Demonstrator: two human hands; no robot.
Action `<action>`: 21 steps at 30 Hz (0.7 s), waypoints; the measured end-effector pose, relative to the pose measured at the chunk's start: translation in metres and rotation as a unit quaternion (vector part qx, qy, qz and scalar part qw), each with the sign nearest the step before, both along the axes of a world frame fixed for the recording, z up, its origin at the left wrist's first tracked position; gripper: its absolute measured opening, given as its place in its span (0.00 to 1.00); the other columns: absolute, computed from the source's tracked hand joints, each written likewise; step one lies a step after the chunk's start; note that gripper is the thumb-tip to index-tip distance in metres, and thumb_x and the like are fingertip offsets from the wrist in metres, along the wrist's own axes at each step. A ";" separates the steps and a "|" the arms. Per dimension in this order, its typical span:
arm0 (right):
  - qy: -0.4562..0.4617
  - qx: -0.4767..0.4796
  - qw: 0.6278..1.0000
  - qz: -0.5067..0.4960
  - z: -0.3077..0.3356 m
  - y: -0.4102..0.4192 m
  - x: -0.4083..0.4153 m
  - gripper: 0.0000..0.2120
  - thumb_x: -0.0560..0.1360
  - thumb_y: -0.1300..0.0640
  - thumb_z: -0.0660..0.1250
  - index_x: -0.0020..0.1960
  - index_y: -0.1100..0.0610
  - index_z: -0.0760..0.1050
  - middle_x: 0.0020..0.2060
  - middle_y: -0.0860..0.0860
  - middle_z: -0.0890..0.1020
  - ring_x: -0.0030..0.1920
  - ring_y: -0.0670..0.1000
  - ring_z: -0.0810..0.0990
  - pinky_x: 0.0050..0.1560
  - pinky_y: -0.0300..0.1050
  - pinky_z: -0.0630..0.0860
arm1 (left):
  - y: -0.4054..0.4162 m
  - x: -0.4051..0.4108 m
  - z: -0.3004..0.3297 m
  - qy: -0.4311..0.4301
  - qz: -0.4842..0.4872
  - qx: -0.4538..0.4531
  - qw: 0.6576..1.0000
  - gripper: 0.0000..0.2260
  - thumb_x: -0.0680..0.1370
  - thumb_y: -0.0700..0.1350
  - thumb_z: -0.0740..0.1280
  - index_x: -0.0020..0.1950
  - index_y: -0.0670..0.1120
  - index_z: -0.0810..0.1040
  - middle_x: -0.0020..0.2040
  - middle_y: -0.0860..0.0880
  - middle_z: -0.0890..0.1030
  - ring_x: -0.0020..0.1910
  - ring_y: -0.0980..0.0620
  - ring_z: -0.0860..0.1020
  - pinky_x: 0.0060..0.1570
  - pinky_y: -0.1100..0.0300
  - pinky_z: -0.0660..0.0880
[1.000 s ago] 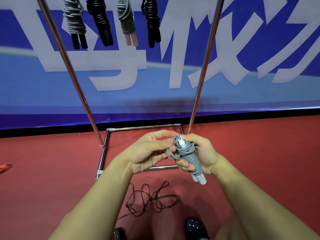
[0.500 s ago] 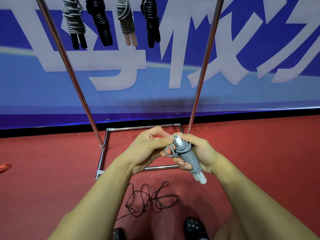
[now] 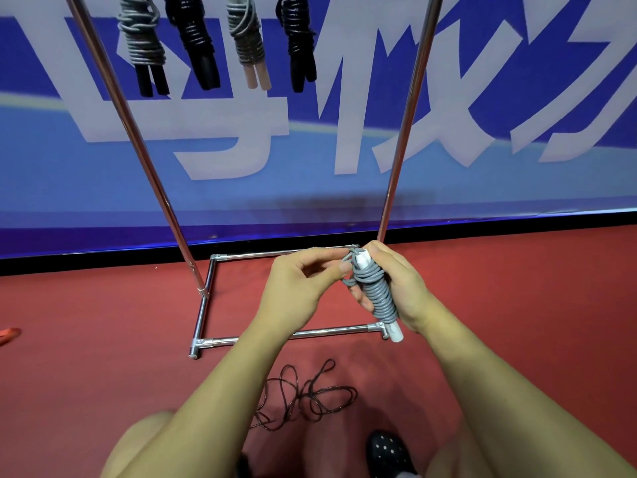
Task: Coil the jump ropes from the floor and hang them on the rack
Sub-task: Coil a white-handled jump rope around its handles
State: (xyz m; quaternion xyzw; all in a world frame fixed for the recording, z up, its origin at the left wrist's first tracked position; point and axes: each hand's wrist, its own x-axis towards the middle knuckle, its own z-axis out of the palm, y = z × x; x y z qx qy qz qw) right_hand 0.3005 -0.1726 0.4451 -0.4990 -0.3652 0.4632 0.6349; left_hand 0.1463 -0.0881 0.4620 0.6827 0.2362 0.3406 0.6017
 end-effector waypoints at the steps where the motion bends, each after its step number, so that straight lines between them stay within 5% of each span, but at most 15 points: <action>1: -0.009 0.000 1.000 0.005 0.001 -0.001 0.000 0.18 0.81 0.47 0.57 0.50 0.63 0.71 0.31 0.65 0.76 0.23 0.55 0.71 0.25 0.43 0.69 | 0.001 -0.001 0.001 0.006 -0.003 0.000 1.000 0.09 0.76 0.37 0.75 0.55 0.43 0.85 0.41 0.52 0.87 0.45 0.57 0.84 0.52 0.64 0.78; 6: 0.000 -0.001 0.999 0.036 0.004 -0.003 -0.003 0.19 0.81 0.47 0.58 0.54 0.64 0.71 0.33 0.64 0.75 0.25 0.55 0.72 0.22 0.41 0.69 | 0.003 -0.005 0.002 0.002 -0.015 0.013 1.000 0.10 0.76 0.38 0.75 0.56 0.46 0.83 0.35 0.52 0.83 0.42 0.55 0.82 0.56 0.55 0.80; 10: -0.004 0.002 0.998 0.067 0.009 -0.006 -0.005 0.15 0.83 0.48 0.56 0.52 0.61 0.68 0.30 0.59 0.76 0.23 0.51 0.73 0.21 0.38 0.70 | 0.003 -0.006 0.001 -0.022 -0.013 0.003 1.000 0.15 0.75 0.37 0.75 0.59 0.49 0.83 0.36 0.49 0.83 0.42 0.56 0.83 0.54 0.62 0.78; 16: -0.012 0.018 0.997 0.077 0.005 -0.006 -0.006 0.19 0.83 0.50 0.55 0.58 0.65 0.73 0.35 0.60 0.77 0.26 0.51 0.74 0.21 0.39 0.70 | 0.001 -0.002 -0.003 -0.011 -0.048 -0.022 0.999 0.11 0.77 0.47 0.73 0.58 0.48 0.86 0.49 0.45 0.86 0.47 0.50 0.80 0.54 0.57 0.77; 18: -0.038 0.019 0.996 0.077 0.003 -0.005 -0.006 0.18 0.83 0.49 0.55 0.57 0.64 0.73 0.39 0.64 0.78 0.27 0.52 0.74 0.22 0.40 0.70 | 0.001 0.001 -0.004 0.001 -0.041 -0.028 0.999 0.12 0.78 0.52 0.70 0.56 0.47 0.86 0.46 0.48 0.85 0.44 0.48 0.79 0.50 0.56 0.77; 21: -0.128 -0.027 0.987 0.091 -0.002 -0.006 -0.002 0.16 0.83 0.46 0.56 0.52 0.59 0.70 0.37 0.64 0.81 0.26 0.55 0.75 0.26 0.42 0.72 | 0.004 0.001 -0.006 0.023 -0.006 -0.013 1.000 0.05 0.78 0.47 0.73 0.48 0.46 0.87 0.43 0.51 0.85 0.42 0.55 0.81 0.49 0.60 0.77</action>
